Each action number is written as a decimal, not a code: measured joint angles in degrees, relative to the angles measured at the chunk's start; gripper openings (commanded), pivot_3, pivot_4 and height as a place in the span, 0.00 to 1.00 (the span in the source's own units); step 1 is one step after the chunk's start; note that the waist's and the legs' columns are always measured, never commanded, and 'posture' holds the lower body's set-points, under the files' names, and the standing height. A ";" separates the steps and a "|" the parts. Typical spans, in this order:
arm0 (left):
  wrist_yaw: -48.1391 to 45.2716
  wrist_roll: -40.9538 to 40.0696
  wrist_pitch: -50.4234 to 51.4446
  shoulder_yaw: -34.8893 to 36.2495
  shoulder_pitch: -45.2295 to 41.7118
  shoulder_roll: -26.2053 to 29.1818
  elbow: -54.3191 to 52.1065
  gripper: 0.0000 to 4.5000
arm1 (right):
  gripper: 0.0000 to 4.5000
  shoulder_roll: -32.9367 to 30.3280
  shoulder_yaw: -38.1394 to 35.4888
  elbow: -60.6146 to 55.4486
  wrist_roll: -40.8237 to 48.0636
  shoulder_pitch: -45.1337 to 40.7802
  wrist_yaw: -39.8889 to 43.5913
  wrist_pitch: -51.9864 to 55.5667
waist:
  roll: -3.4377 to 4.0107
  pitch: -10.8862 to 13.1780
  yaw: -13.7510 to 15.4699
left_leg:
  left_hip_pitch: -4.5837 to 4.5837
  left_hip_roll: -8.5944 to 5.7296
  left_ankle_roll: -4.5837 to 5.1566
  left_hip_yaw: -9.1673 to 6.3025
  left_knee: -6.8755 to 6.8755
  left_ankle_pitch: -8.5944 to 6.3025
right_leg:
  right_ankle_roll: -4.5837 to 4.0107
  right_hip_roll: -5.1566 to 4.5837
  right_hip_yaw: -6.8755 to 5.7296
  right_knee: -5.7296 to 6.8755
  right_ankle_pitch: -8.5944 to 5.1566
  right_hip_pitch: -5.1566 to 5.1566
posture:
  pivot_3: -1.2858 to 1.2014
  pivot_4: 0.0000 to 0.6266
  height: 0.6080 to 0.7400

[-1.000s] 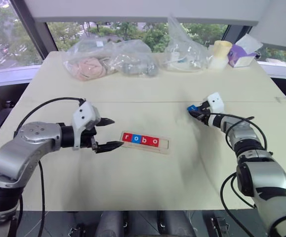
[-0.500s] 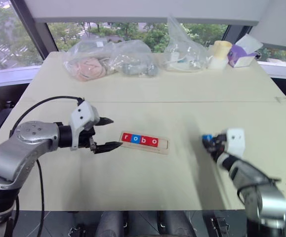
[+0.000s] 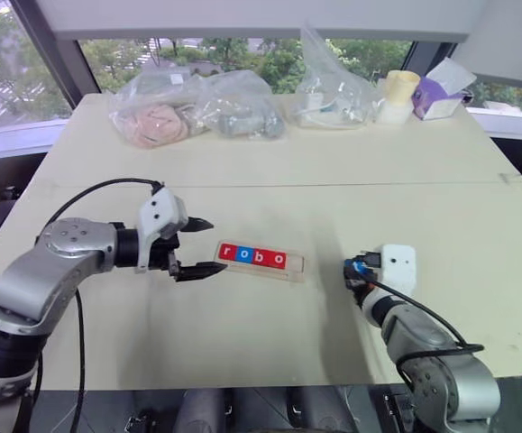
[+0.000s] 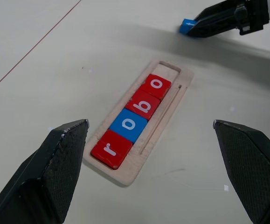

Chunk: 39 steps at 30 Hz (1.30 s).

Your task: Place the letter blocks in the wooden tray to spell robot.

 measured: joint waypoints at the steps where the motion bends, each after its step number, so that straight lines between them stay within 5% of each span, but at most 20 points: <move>1: -0.11 0.18 -0.25 -0.09 0.04 -0.10 0.04 1.00 | 0.26 0.03 0.08 -0.26 -0.22 -0.07 -0.36 0.87 | 0.00 0.00 0.00 | 0.00 -0.01 0.00 0.01 0.00 0.00 | 0.01 0.07 0.00 0.00 0.00 0.00 | 0.52 0.24 0.99; 8: -0.19 0.99 -0.68 -0.14 1.45 -0.48 0.06 1.00 | 0.98 1.05 -1.62 -0.81 0.88 -0.58 1.53 3.39 | -0.14 -0.06 0.05 | 0.06 -0.02 0.01 0.02 0.03 0.01 | 0.04 0.11 -0.02 0.00 -0.02 0.07 | 0.52 0.24 0.99; 11: -0.20 1.05 -0.69 -0.15 2.98 -0.49 0.12 1.00 | 0.99 -2.58 -4.47 -0.95 4.07 -0.17 7.19 1.69 | -0.15 -0.05 0.09 | 0.03 -0.04 0.01 0.03 0.04 0.01 | 0.06 0.10 -0.02 -0.01 -0.03 0.06 | 0.52 0.24 0.99; 15: -0.94 1.36 -0.88 0.15 3.15 -0.28 0.58 1.00 | 0.99 -18.01 -13.46 0.99 13.44 -1.24 24.98 -5.14 | -0.21 -0.05 0.19 | 0.11 -0.08 0.02 0.04 0.08 0.00 | 0.12 0.10 -0.04 -0.10 -0.06 0.21 | 0.52 0.24 0.99; 19: -4.23 -0.70 -0.87 0.41 0.94 -0.43 1.08 1.00 | 0.99 -35.88 -19.48 17.97 19.51 -5.67 47.07 -15.95 | -0.32 -0.01 0.23 | 0.20 -0.05 0.03 -0.06 0.13 0.01 | 0.12 0.16 -0.09 -0.10 -0.06 0.34 | 0.52 0.24 0.99; 22: -6.32 -0.82 -0.96 0.05 -1.55 -0.19 1.65 1.00 | 0.99 -42.37 -13.03 32.39 15.51 -8.99 57.55 -28.47 | -0.37 0.01 0.20 | 0.20 -0.01 0.04 -0.13 0.12 0.01 | 0.15 0.24 -0.13 -0.10 -0.08 0.35 | 0.52 0.24 0.99; 30: -8.40 -0.36 -1.48 -0.13 -2.44 1.80 2.48 1.00 | 0.99 -45.47 4.87 62.24 1.21 -19.33 72.37 -56.24 | -0.32 0.03 0.00 | 0.18 -0.04 0.06 -0.05 0.15 0.02 | 0.28 0.31 -0.07 0.00 -0.13 0.29 | 0.52 0.24 0.99; 39: -7.93 -0.62 -0.30 1.05 0.93 3.78 1.47 1.00 | 0.99 -46.02 9.96 70.13 -2.32 -23.11 81.80 -68.59 | -0.33 0.03 0.23 | 0.18 0.02 0.05 -0.10 0.50 0.02 | 0.28 0.27 -0.08 0.11 -0.13 0.43 | 0.52 0.24 0.99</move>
